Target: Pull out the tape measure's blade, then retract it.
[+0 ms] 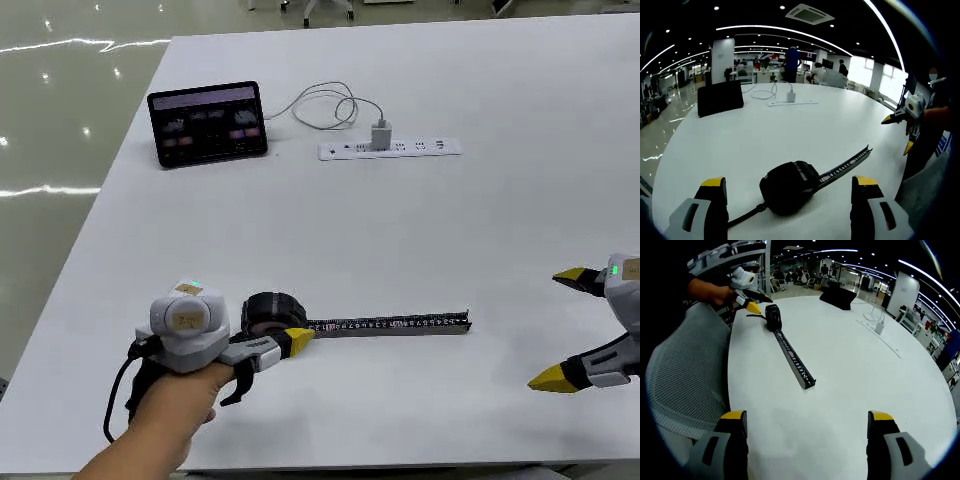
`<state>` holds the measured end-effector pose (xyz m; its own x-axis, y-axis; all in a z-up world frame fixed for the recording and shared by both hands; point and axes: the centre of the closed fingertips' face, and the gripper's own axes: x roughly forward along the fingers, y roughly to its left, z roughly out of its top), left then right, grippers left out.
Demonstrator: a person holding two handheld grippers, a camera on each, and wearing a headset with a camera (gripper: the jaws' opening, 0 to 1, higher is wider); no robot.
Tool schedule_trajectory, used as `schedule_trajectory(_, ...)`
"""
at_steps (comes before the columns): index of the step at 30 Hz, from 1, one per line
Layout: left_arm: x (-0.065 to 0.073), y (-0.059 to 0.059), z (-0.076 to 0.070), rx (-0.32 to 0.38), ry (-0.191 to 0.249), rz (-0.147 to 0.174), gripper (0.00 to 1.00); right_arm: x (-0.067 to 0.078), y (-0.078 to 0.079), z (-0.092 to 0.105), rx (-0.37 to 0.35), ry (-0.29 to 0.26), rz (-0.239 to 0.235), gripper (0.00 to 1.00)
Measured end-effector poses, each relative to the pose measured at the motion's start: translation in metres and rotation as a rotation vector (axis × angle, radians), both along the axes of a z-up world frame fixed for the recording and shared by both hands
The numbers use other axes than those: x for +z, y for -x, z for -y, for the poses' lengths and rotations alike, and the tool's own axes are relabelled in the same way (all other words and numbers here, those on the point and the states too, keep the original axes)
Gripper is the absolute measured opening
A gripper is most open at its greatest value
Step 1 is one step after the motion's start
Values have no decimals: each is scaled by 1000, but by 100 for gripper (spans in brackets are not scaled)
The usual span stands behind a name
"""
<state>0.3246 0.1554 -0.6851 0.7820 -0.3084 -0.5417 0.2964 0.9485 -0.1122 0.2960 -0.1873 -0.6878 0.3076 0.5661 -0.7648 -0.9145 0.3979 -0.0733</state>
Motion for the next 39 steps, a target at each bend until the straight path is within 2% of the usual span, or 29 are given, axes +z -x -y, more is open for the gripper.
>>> schedule_trajectory(2,-1,0,2,32,28,-9,100,-1,-1,-2,8,4,-1,95)
schedule_trajectory(5,-6,1,8,35,50,-20,100,-2,-2,-8,19,5,-5,95)
schedule_trajectory(9,-14,3,14,22,29,-33,100,-5,-3,-14,40,9,-10,95)
schedule_trajectory(11,-15,1,13,27,14,-27,100,-7,-4,-16,46,11,-11,95)
schedule_trajectory(13,-14,0,13,47,21,-26,100,-9,-5,-18,52,12,-14,95)
schedule_trajectory(16,-13,-3,15,67,20,-8,100,-10,-7,-23,65,15,-16,94)
schedule_trajectory(19,-15,-4,17,68,-11,8,100,-12,-9,-26,75,14,-21,94)
schedule_trajectory(23,-15,-8,15,97,0,20,100,-18,-12,-27,84,28,-33,94)
schedule_trajectory(24,-15,-11,14,121,15,23,100,-19,-13,-29,88,30,-37,94)
schedule_trajectory(27,-18,-14,16,143,36,17,100,-19,-14,-33,102,37,-41,94)
schedule_trajectory(29,-20,-14,15,149,17,22,100,-20,-16,-36,115,43,-43,94)
schedule_trajectory(33,-24,-12,13,153,16,17,100,-19,-21,-40,139,56,-45,92)
schedule_trajectory(39,-26,-12,7,160,-1,32,100,-20,-30,-48,172,74,-42,90)
